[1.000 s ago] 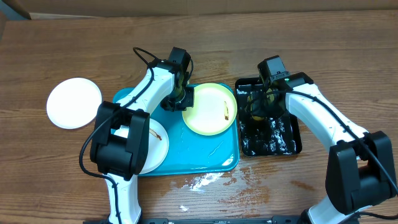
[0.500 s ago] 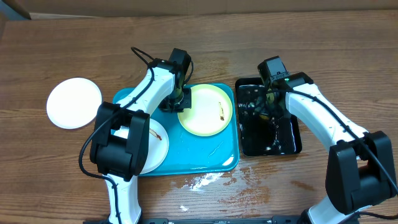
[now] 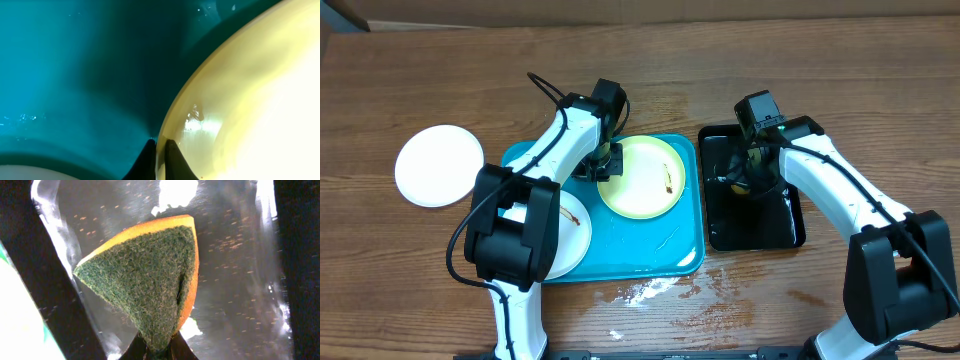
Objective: Clean dirty plates on tray and stack at the side
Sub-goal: 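Grasp the sponge in the black tray with the right gripper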
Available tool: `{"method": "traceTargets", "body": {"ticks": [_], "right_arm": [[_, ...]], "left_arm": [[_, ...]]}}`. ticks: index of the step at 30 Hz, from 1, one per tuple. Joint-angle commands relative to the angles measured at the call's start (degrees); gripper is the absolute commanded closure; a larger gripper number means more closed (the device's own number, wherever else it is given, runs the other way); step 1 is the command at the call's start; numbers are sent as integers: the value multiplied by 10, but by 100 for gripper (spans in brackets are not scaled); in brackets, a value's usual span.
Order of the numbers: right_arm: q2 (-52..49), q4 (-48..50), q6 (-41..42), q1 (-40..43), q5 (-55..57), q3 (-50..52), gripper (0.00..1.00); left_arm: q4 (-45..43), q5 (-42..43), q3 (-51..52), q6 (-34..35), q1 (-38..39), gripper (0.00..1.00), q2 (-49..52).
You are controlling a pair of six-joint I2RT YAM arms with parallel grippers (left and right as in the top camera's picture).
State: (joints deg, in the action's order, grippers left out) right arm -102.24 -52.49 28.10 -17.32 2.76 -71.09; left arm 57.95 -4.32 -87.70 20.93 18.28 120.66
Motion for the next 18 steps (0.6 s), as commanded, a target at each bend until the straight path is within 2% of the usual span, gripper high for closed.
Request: {"method": "traceTargets", "body": {"ticks": [1,7,9,18], "right_arm": [[3,3,12,-3,-68,-9,96],[2,53,18,-37,-46,27,96],[2,83,-16,-48,-39,36,96],[2,98,-26,-77,-40,36,96]], "left_arm": [[2,-10,-5,1,-3,96,2],[2,-5,-5,1,-3,96,2],[1,-5,-5,1,-3,96,2],[-7,15,-5,1,-3,96,2]]}}
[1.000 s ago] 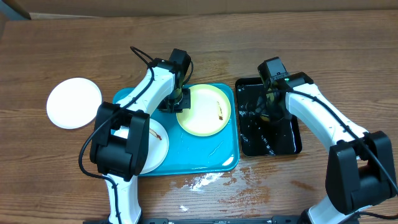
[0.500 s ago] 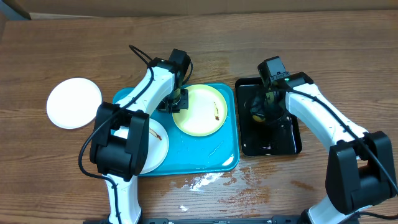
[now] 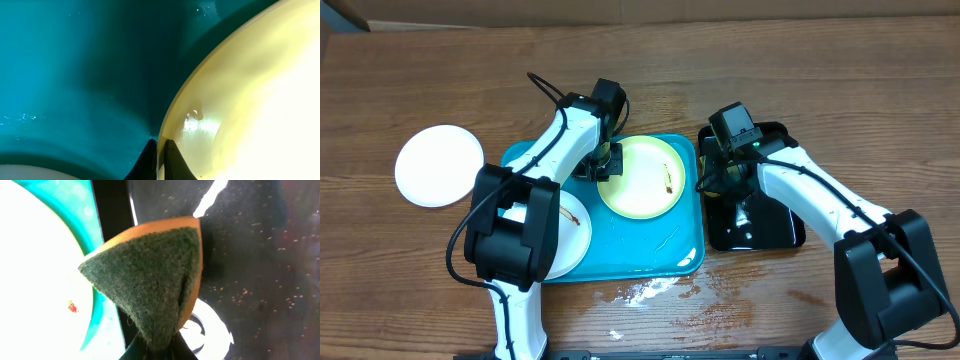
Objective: Clean dirty plates on tray and stack at the side
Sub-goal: 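Grasp the sponge in the black tray with the right gripper, then carry the sponge left onto the yellow plate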
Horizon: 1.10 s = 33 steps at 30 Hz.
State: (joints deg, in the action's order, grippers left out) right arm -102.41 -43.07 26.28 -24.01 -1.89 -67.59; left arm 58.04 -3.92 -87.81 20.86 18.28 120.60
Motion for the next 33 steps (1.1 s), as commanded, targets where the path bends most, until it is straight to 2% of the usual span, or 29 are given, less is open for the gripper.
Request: {"method": "traceTargets", "body": {"ticks": [1,8,9,12,17,33], "right_arm": [[4,3,-8,-11,7,1,96],[4,25,-13,-7,37,1,96],[3,26,-45,-7,50,1,96],[-4,26,-70,-7,69,1,96],[-20,35,-54,-7,100,2,96],[-43,31,-42,-6,-9,-26,96]], "left_arm": [[-9,12,-4,2,-3,96,2],[-13,12,-4,2,-3,96,2],[-13,12,-4,2,-3,96,2],[-13,12,-4,2,-3,96,2],[-13,12,-4,2,-3,96,2],[-16,12,-4,2,-3,96,2]]}}
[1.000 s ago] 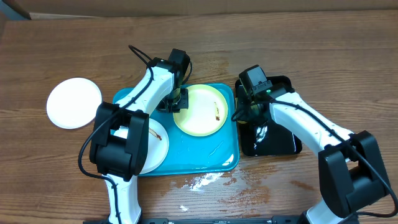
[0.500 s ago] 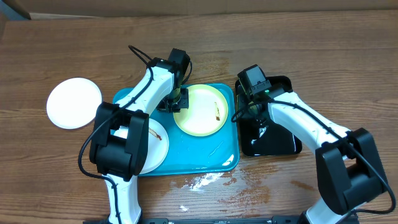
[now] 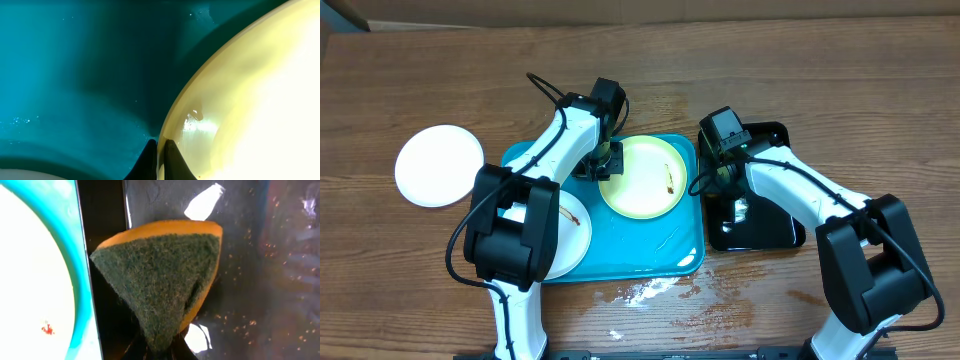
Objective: Clean dirty plates on tray and stack at the side
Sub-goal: 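Carry the sponge left onto the yellow plate, then scrub the yellow plate with the sponge while the left gripper holds it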
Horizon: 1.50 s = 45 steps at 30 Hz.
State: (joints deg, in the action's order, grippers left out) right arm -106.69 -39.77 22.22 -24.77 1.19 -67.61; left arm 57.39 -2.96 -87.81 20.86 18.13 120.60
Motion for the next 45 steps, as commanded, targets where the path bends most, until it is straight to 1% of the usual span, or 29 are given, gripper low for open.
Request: {"method": "traceTargets", "body": {"ticks": [1,4,7,9,11,12,15,18,22,24,29,30,34,36,39,42,45], "right_arm": [[0,-2,-2,2,-39,-30,96],[0,-2,-2,2,-25,-33,96],[1,-11,-2,4,25,-45,96],[2,-47,-2,8,54,-74,96],[3,-103,-30,11,64,-125,96],[3,-118,-30,11,66,-139,96],[3,-162,-30,8,22,-183,96],[3,-131,-23,-5,-83,-191,96],[1,-73,19,-33,-86,-177,96],[-3,-51,50,-53,-75,-170,96],[-12,-18,119,-98,-9,-140,96],[-16,-4,148,-115,3,-120,96],[-35,14,198,-144,44,-93,96],[-47,14,214,-153,60,-92,96],[-59,8,259,-161,98,-92,96],[-59,-17,302,-161,132,-92,96],[-66,-20,305,-161,138,-92,96]], "left_arm": [[-9,2,-4,2,-1,96,2],[-9,2,-4,2,-1,96,2],[-10,2,-4,2,-1,96,2],[-11,2,-4,2,-1,96,2],[-11,2,-4,2,-1,96,2],[-11,2,-4,2,-1,96,2],[-11,2,-4,2,-1,96,2],[-13,2,-4,2,-1,96,2],[-19,0,-4,5,-1,96,2],[-20,0,-4,23,-1,96,2],[-19,-1,-4,52,-2,96,2],[-20,-2,-4,63,-2,96,2],[-20,-2,-4,64,-2,96,2],[-19,-2,-4,64,-2,96,2],[-20,-2,-4,64,-2,96,2],[-20,-2,-4,64,-2,96,2],[-20,-2,-4,64,-2,96,2]]}}
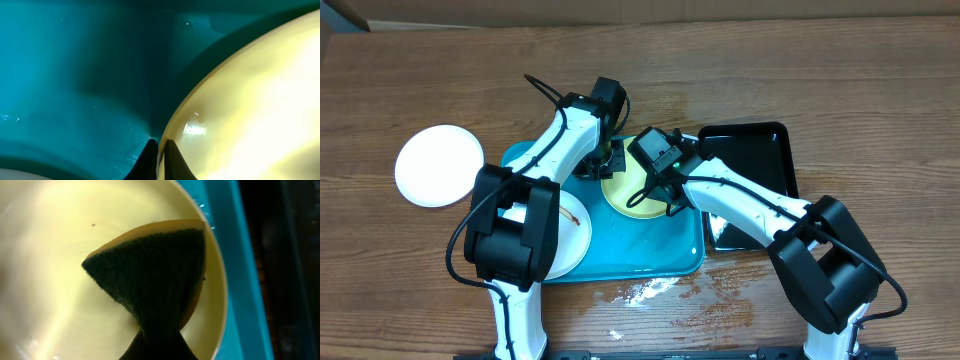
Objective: Clean dirty plates on tray and stack at the side
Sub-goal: 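Scrub the yellow plate with the sponge while the left gripper holds it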
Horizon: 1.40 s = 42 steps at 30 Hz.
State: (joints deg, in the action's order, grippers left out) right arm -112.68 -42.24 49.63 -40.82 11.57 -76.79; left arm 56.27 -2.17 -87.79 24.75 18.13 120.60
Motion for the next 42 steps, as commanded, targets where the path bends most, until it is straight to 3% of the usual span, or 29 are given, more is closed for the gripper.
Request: {"method": "traceTargets", "body": {"ticks": [1,11,16,23,33,39,42], "right_arm": [[-10,7,31,-1,34,0,96],[-39,14,47,0,26,5,96],[-55,72,29,1,-23,30,96],[-56,152,-75,2,-87,32,96],[-21,151,-270,33,-62,-2,96],[-21,201,-451,61,-108,-2,96],[-21,219,-471,66,-109,-2,96]], "left_arm": [[-9,-10,-4,25,-2,96,2],[-9,-10,-4,20,-2,96,2],[-9,-10,-4,-2,-2,96,2],[-8,-11,-4,-21,-2,96,2],[-10,-11,-4,-21,-2,96,2],[-9,-11,-4,-21,-2,96,2],[-6,-11,-4,-21,-2,96,2]]}}
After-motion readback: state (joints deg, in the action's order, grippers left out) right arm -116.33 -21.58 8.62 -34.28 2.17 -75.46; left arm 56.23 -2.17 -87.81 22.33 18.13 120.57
